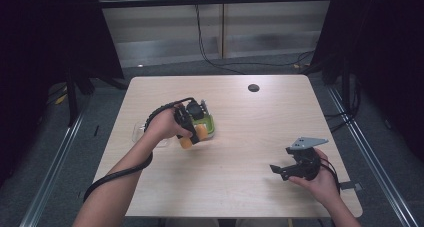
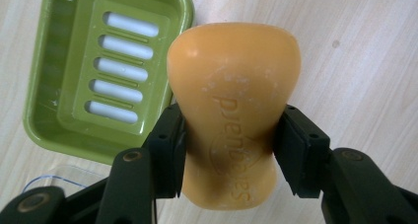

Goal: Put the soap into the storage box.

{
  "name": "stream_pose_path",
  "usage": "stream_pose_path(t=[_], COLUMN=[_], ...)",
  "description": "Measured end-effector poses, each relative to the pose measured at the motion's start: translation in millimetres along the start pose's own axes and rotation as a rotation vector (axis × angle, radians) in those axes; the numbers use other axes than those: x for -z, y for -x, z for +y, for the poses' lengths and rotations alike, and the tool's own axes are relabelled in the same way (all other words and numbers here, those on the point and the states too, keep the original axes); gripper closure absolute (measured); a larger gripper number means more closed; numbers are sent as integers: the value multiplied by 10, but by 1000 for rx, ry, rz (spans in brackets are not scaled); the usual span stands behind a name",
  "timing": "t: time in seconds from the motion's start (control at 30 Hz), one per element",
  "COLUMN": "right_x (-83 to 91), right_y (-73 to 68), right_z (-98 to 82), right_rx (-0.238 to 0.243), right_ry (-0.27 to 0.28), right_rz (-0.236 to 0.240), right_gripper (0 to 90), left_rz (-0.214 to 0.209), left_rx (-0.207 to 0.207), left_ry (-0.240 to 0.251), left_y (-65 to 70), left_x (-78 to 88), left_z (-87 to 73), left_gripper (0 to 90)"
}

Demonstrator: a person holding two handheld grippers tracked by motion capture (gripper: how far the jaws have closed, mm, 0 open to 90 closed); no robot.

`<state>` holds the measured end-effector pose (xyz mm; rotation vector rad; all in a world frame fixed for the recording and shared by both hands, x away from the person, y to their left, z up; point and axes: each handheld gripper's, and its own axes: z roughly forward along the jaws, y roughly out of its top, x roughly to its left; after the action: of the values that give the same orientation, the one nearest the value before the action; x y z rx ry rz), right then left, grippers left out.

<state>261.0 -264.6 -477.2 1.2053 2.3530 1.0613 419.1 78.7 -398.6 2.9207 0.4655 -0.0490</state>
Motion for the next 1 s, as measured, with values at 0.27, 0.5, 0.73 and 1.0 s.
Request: stream_pose_path(t=[0.27,0.5,0.73,1.0], right_x=[2,5,4,4], right_y=[0,0,-4,-7], right_z=[0,1,2,2], right_rx=[1,1,2,0], right_ry=[1,1,-1,-3], right_rz=[-1,-2,0,-1], right_gripper=[93,93,93,93], left_rz=[3,-9,-16,-9], left_rx=[7,17,31,43], left_ry=[1,2,5,4], left_y=[-41,-77,-126,-185], left_x=[20,41,91,95], left_z=[17,28,35,36], left_gripper=[498,498,498,498])
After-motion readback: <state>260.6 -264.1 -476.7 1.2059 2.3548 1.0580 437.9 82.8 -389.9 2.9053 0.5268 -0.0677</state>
